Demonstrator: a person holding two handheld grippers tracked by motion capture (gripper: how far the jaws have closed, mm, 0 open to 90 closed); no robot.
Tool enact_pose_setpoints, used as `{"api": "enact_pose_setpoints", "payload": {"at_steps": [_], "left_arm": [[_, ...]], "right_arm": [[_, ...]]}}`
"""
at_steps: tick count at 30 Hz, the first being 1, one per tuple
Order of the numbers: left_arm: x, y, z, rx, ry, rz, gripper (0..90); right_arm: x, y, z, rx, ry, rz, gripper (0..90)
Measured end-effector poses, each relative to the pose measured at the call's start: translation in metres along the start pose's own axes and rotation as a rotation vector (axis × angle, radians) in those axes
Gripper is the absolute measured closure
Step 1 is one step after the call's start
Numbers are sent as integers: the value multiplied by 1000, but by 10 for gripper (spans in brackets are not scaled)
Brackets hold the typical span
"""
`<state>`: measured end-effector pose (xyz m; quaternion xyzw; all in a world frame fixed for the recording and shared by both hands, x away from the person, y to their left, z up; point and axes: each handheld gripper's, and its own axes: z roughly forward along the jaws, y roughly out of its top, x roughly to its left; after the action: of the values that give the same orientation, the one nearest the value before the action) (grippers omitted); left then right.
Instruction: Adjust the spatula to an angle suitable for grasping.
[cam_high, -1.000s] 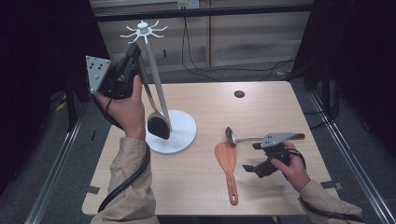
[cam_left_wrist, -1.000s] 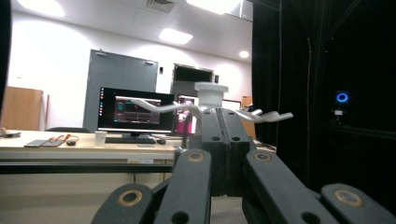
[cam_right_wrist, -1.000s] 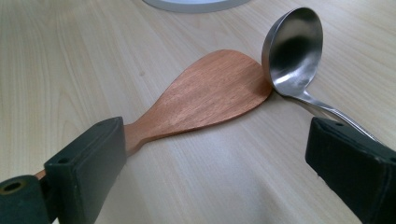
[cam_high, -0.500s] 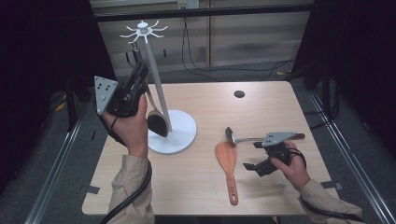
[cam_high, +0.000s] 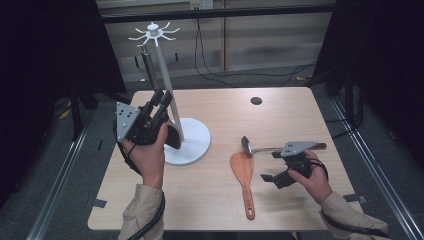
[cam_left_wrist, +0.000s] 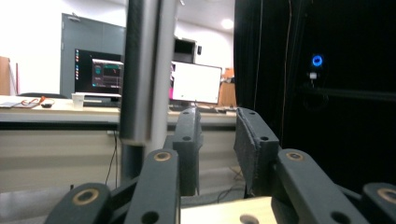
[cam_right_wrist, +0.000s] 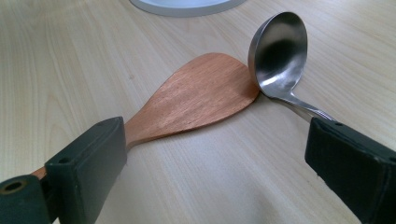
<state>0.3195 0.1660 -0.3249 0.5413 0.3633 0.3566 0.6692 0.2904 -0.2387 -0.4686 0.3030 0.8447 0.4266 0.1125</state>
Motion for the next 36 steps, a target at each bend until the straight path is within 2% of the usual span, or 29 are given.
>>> {"api": "enact_pose_setpoints", "payload": {"at_steps": [6,10,14,15,16,19,24,25,26,29,30,31,34,36], "left_arm": [[-6,-14,-3,32,-22,-16,645],[-10,-26,-5,78,-32,17,591],[-15,-37,-5,94,-43,2,578],[-14,-39,-5,112,-48,26,571],[-16,-41,-5,114,-51,16,562],[-19,-48,-4,140,-60,19,534],[-20,-54,-4,173,-71,35,502],[-21,-55,-3,172,-74,21,492],[-21,-56,-3,191,-77,40,466],[-23,-61,-4,207,-89,44,455],[-24,-62,-3,207,-93,33,451],[-25,-65,-4,221,-99,44,440],[-26,-68,-4,234,-107,48,407],[-28,-73,-7,263,-116,55,396]], "right_arm": [[0,0,0,2,-4,1,46],[0,-1,1,6,-4,2,45],[0,0,0,7,-7,1,46],[0,0,0,7,-7,1,45],[0,0,0,8,-8,2,46],[0,-1,0,9,-10,2,46],[0,-1,0,4,-10,-1,47],[-1,0,0,5,-8,1,47],[-1,0,0,5,-11,0,50],[-1,0,0,3,-14,0,51],[-1,0,-1,0,-18,-2,53],[-1,0,-2,-6,-36,3,54],[-2,-1,-2,-8,-38,3,55],[-4,-1,-2,-7,-51,3,65]]}}
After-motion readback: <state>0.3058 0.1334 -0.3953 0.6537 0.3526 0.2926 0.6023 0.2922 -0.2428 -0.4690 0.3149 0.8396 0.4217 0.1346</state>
